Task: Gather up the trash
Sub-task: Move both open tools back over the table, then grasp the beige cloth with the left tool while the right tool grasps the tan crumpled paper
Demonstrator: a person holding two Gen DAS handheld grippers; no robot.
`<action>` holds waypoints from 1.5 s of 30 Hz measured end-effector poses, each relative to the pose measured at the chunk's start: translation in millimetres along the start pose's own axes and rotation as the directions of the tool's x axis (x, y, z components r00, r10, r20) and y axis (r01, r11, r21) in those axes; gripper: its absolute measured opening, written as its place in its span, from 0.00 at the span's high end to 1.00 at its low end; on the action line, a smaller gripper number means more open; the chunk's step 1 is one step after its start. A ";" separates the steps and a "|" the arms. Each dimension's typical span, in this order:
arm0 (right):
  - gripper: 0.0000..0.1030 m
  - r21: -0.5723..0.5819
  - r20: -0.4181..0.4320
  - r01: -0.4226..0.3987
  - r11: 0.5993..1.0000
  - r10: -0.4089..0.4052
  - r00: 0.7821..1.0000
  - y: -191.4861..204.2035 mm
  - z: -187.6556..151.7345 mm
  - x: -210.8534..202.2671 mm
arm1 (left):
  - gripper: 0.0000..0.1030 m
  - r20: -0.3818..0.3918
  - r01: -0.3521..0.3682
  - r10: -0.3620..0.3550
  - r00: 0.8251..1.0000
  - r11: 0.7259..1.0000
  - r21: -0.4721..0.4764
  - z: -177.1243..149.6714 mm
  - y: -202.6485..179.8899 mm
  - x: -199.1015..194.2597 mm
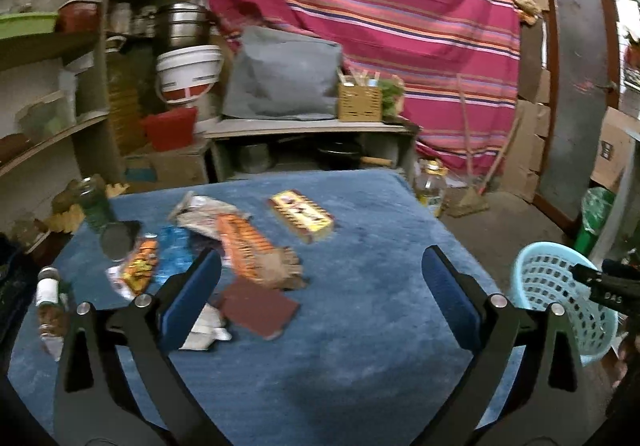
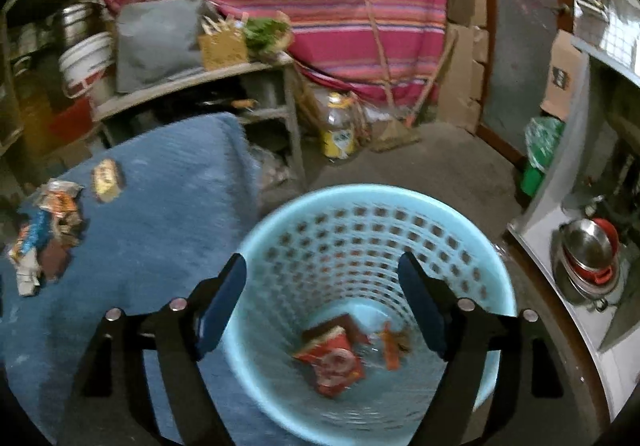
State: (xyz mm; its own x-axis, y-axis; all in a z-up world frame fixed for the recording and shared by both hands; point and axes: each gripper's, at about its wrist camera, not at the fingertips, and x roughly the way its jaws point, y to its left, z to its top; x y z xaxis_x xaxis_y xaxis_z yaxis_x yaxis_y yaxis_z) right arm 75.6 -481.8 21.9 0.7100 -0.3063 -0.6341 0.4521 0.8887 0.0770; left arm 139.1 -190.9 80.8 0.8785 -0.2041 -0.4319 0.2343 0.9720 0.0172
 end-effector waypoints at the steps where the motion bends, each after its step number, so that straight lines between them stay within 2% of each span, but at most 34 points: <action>1: 0.18 -0.011 0.021 -0.011 1.000 0.011 1.000 11.6 0.3 -4.7 | 0.05 -0.001 -0.009 0.009 1.000 1.000 -0.006 -0.8 8.6 -0.9; 5: 0.18 -0.035 0.076 -0.064 0.997 0.066 0.995 44.8 -1.4 -15.3 | 0.05 0.017 -0.051 0.051 0.999 0.999 -0.015 -4.2 34.2 -8.1; 11: 0.18 -0.041 0.101 -0.148 0.988 0.152 0.983 94.7 -8.6 -17.5 | 0.05 0.049 -0.119 0.120 0.992 0.993 -0.009 -7.4 67.8 -13.8; 15: 0.18 -0.122 0.121 -0.156 0.980 0.171 0.978 130.7 -19.1 -18.4 | 0.05 0.093 -0.177 0.176 0.980 0.984 0.008 -7.1 83.2 -11.5; 19: 0.18 -0.175 0.114 -0.165 0.971 0.186 0.976 159.3 -23.1 -15.1 | 0.05 0.093 -0.186 0.187 0.978 0.982 -0.018 -10.5 100.0 1.2; 22: 0.18 -0.206 0.107 -0.169 0.964 0.194 0.975 175.9 -25.7 -13.6 | 0.05 0.060 -0.187 0.189 0.980 0.982 -0.032 -20.6 111.4 16.9; 28: 0.18 -0.246 0.085 -0.169 0.954 0.194 0.977 200.5 -27.3 -1.4 | 0.05 -0.077 -0.180 0.174 0.982 0.980 -0.087 -38.5 133.4 51.7; 34: 0.18 -0.270 0.065 -0.173 0.947 0.197 0.978 218.9 -25.9 12.7 | 0.06 -0.194 -0.127 0.092 0.977 0.976 -0.178 -45.1 162.1 79.7; 37: 0.18 -0.262 0.049 -0.182 0.948 0.201 0.978 226.3 -24.8 22.9 | 0.15 -0.270 -0.109 0.050 0.961 0.972 -0.210 -54.7 169.9 94.3; 39: 0.18 -0.254 0.034 -0.187 0.949 0.202 0.979 231.6 -23.5 32.1 | 0.15 -0.314 -0.108 0.036 0.949 0.971 -0.212 -61.3 170.1 103.3; 42: 0.18 -0.250 0.015 -0.193 0.949 0.203 0.979 238.1 -21.0 42.8 | 0.25 -0.357 -0.077 -0.001 0.934 0.976 -0.204 -65.7 166.4 116.2; 45: 0.18 -0.249 0.006 -0.196 0.948 0.204 0.979 242.3 -18.9 50.2 | 0.43 -0.369 -0.028 -0.051 0.928 0.978 -0.206 -66.7 163.5 122.3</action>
State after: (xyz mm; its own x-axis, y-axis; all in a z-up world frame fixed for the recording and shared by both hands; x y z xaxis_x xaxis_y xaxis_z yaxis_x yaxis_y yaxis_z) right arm 210.6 -275.5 -5.8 0.7904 -0.1204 -0.6007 0.1547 0.9880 0.0055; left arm 257.1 -49.2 -29.3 0.6495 -0.1965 -0.7346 0.1188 0.9804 -0.1572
